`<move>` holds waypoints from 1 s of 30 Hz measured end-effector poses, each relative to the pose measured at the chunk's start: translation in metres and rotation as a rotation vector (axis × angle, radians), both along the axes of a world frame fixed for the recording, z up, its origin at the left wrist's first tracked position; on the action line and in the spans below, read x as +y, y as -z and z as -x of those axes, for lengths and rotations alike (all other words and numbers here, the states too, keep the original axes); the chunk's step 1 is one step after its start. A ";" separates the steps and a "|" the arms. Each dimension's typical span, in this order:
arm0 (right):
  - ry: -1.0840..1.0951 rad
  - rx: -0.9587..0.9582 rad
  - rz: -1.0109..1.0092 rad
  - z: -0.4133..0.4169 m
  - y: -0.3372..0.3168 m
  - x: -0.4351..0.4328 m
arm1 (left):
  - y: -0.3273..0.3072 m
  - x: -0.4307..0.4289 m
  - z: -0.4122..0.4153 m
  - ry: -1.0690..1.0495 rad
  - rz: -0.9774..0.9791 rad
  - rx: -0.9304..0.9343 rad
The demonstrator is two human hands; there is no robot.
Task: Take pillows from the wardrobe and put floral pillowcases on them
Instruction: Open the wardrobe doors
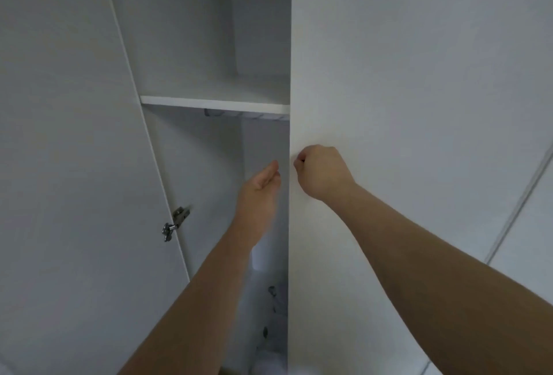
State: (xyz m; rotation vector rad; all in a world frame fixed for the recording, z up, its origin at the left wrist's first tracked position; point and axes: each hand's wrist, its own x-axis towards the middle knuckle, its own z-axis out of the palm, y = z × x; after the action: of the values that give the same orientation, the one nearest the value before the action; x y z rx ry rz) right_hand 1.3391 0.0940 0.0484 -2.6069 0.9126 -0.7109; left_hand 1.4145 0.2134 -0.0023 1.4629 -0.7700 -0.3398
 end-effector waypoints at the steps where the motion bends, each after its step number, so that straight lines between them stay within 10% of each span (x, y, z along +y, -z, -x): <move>1: 0.027 -0.011 0.001 0.000 -0.001 0.004 | 0.003 0.000 -0.005 0.021 -0.004 0.010; 30: 0.621 -0.713 -0.072 0.205 0.029 0.220 | 0.001 0.082 0.114 1.166 0.024 0.148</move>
State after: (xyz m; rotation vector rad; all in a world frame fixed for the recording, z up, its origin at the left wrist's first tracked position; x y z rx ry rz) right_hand 1.1345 0.3141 0.0191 -1.7390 1.4335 -1.5759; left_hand 1.3002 0.2959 -0.0036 0.8058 -1.4383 -1.2856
